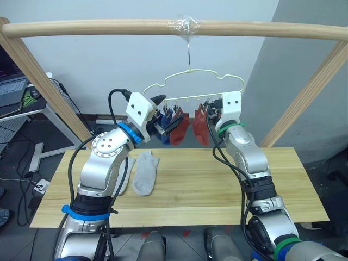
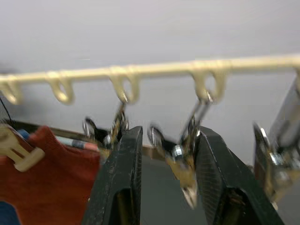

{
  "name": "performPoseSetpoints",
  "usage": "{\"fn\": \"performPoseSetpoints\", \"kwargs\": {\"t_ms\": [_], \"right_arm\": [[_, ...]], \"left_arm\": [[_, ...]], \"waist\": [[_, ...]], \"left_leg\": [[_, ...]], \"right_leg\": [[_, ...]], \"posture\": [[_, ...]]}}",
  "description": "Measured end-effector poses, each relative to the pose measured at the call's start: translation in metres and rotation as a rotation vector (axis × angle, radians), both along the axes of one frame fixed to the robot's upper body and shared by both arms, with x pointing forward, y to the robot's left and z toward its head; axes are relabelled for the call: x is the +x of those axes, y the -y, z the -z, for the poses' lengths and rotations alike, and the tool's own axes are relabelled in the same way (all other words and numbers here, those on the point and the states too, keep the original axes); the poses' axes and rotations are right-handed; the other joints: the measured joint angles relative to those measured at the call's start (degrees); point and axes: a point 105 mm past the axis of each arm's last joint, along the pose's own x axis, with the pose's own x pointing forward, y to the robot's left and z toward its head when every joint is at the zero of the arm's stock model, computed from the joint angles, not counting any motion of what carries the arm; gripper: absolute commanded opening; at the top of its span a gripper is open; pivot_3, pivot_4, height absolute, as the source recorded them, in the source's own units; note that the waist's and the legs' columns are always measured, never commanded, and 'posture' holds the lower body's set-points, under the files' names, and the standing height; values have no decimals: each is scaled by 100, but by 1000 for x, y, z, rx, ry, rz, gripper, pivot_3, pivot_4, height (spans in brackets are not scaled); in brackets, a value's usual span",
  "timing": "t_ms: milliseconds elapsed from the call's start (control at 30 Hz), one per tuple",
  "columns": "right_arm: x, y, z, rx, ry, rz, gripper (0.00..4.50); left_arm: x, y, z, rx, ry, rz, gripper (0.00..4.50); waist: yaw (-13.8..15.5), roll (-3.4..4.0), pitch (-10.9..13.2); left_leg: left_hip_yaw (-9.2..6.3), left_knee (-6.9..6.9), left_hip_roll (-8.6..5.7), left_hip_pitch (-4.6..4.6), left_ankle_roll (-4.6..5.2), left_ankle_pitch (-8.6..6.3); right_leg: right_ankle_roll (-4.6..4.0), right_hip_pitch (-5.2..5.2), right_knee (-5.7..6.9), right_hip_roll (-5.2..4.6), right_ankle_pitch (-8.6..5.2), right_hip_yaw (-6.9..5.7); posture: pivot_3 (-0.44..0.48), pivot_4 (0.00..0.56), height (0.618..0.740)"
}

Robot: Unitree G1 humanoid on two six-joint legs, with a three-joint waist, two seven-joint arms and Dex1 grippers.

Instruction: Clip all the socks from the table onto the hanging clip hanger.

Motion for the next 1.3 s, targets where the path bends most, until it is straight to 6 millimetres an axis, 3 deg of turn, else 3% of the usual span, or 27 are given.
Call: {"fn": "performPoseSetpoints", "kwargs": {"t_ms": [333,700,933,1133,1300], "right_arm": [[5,-1,5,-5,-7,-7,1593],[6,-1,0,-4,11,-7,1593],[7,3,-1,-6,13,5,19],[8,14,-2,-20,20,24,19],[9,21,-4,-94,5,-25,19]], "left_arm": [[-9,11,-18,-113,-48,98,4129],[-13,13,-17,-119,-86,119,4129],[-14,13,-15,-117,-92,121,4129],[-16,9,7,-112,-178,108,4129],[-23,-12,67,-54,-363,3,4129]], "waist": [[1,0,0],[1,1,0],[0,1,0],[1,1,1],[-7,3,2]], "left_leg": [[0,0,0,0,0,0],[-2,0,0,0,0,0],[-2,0,0,0,0,0],[-2,0,0,0,0,0],[0,-1,0,3,0,0]], "right_leg": [[2,0,0,0,1,0],[0,0,0,0,0,-1],[0,0,0,0,0,0],[-4,0,0,0,-3,0],[-29,0,1,0,-17,1]], "posture": [[122,144,740],[120,147,740],[114,152,740],[104,159,740],[97,164,740]]}}
